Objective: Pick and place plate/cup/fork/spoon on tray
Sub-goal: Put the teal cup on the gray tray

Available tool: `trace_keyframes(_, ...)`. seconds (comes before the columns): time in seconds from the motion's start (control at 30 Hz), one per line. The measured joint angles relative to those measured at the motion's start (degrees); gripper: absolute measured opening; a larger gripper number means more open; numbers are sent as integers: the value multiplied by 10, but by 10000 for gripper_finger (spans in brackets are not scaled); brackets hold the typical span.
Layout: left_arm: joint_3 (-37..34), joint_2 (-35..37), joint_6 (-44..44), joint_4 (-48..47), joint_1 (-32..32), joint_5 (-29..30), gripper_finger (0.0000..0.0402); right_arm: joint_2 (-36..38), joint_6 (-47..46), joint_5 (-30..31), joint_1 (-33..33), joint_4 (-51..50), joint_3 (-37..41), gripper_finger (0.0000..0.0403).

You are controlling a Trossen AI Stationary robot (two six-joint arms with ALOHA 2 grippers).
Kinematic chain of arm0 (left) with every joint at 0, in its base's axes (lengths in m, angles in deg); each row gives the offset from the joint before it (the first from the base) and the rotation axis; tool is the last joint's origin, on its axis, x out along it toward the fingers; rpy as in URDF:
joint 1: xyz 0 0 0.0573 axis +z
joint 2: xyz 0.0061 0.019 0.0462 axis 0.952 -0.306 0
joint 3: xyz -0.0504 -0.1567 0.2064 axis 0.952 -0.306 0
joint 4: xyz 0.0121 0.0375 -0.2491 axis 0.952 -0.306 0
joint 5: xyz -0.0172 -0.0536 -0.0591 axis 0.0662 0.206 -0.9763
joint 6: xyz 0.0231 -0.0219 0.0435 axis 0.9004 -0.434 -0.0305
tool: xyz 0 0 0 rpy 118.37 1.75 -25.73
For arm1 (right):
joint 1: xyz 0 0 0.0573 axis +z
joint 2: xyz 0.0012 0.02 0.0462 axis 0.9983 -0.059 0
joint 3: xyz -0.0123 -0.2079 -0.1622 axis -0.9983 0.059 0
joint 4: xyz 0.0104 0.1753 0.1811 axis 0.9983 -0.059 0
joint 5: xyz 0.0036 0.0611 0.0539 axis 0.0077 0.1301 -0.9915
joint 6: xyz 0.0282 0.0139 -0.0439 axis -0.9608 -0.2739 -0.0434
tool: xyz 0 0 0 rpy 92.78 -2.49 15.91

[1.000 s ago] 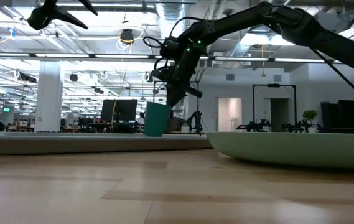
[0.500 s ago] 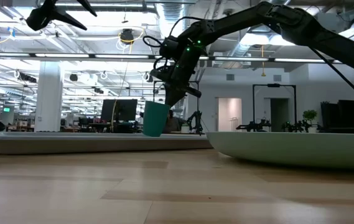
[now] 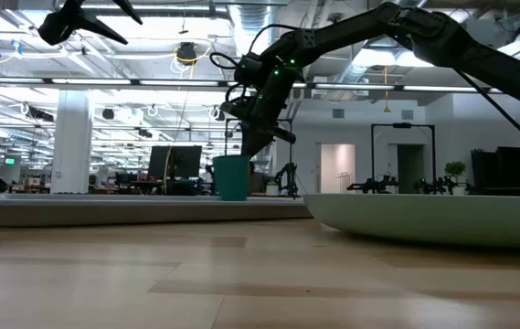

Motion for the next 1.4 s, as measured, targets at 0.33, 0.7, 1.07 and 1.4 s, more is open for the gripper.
trace_keyframes(0.33, 0, 0, 0, 0, 0, 0, 180, 0, 9, 0, 0, 4, 0, 110)
trace_keyframes(0.7, 0, 0, 4, -2, 0, 2, 180, 6, 17, -2, -6, 18, -4, 190)
trace_keyframes(1.07, 0, 0, 9, -5, 0, 16, 180, 80, 72, -11, -20, 28, -4, 230)
trace_keyframes(1.4, 0, -62, 13, 40, 41, 8, 170, 186, 163, 2, -28, -165, -3, 210)
